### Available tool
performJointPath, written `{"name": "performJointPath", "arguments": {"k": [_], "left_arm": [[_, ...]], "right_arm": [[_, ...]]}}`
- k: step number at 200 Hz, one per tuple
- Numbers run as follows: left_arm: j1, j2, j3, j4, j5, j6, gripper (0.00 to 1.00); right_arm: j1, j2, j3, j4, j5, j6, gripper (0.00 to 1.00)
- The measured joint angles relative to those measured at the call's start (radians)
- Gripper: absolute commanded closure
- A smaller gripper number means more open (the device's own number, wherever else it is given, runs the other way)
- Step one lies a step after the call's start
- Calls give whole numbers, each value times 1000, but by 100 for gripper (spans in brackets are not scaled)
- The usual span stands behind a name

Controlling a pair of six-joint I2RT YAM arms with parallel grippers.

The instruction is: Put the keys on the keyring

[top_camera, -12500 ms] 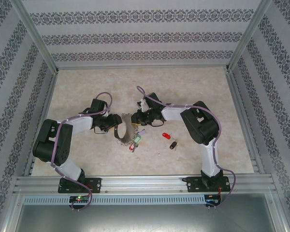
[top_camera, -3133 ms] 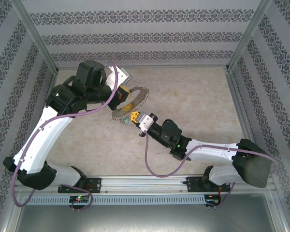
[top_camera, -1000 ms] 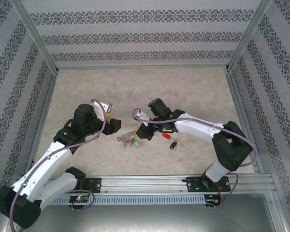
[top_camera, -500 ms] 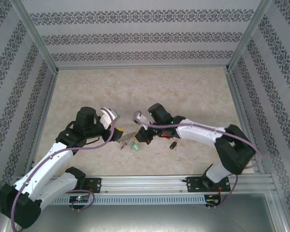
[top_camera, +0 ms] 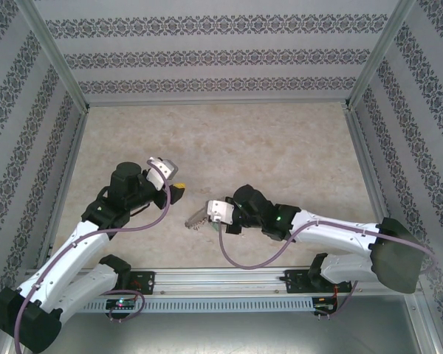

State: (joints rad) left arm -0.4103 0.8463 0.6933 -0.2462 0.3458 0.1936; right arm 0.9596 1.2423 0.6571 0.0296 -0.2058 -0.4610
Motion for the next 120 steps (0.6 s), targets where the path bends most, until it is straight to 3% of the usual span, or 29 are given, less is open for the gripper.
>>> {"name": "performJointPath", "arguments": {"k": [34, 91, 120], "left_arm": [[0, 18, 0, 0, 31, -3, 41], [0, 110, 2, -39, 214, 14, 38], [0, 181, 3, -69, 254, 46, 38]], "right_arm": [[-164, 101, 47, -1, -241, 196, 100], [-206, 217, 36, 115, -360, 487, 100], [-254, 268, 41, 217, -492, 616, 100]]}}
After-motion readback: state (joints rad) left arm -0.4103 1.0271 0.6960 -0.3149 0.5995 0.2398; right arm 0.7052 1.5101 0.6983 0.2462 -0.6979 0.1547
